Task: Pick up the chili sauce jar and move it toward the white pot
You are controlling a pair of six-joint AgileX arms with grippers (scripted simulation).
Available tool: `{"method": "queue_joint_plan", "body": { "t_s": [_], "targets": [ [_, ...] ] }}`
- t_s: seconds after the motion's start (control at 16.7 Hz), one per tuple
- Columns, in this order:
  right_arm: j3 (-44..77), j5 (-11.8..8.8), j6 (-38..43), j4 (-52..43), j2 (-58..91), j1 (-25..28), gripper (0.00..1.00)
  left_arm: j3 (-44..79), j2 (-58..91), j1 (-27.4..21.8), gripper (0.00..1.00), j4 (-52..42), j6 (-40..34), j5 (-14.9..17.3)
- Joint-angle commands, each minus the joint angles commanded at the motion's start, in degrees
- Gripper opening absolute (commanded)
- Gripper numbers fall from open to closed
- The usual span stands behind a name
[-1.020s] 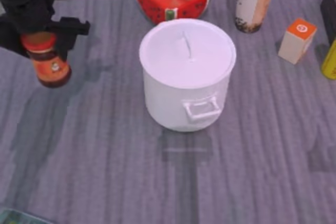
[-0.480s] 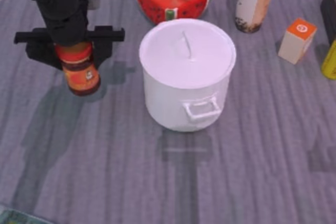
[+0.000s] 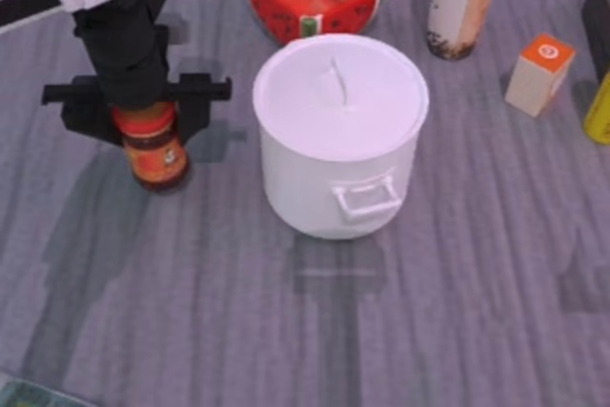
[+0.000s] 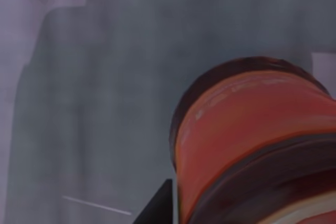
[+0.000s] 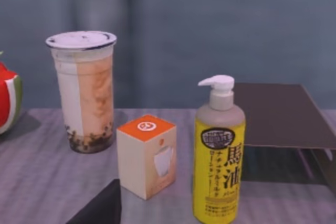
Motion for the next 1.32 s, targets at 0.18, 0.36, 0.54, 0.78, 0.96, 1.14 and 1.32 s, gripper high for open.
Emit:
{"method": "queue_joint_plan", "body": {
  "t_s": [0.18,0.36,0.54,0.78,0.96,1.14,1.32],
  "targets": [
    [0.0,0.0,0.0,0.0,0.0,0.0,1.0,-1.58,0.79,0.0,0.0,1.89,0.02,0.03],
    [0.0,0.0,0.0,0.0,0.0,0.0,1.0,-1.58,0.79,0.0,0.08,1.89,0.02,0.03],
    [0.0,0.0,0.0,0.0,0.0,0.0,1.0,-1.58,0.79,0.0,0.3,1.89,0.02,0.03],
    [0.0,0.0,0.0,0.0,0.0,0.0,1.0,-1.58,0.79,0.0,0.6,1.89,0.02,0.03],
    [0.0,0.0,0.0,0.0,0.0,0.0,1.0,-1.58,0.79,0.0,0.83,1.89,0.02,0.03],
    [0.0,0.0,0.0,0.0,0.0,0.0,1.0,-1.58,0.79,0.0,1.0,1.89,0.02,0.03],
    [0.0,0.0,0.0,0.0,0.0,0.0,1.0,-1.58,0.79,0.0,1.0,1.89,0.02,0.03]
  ]
}}
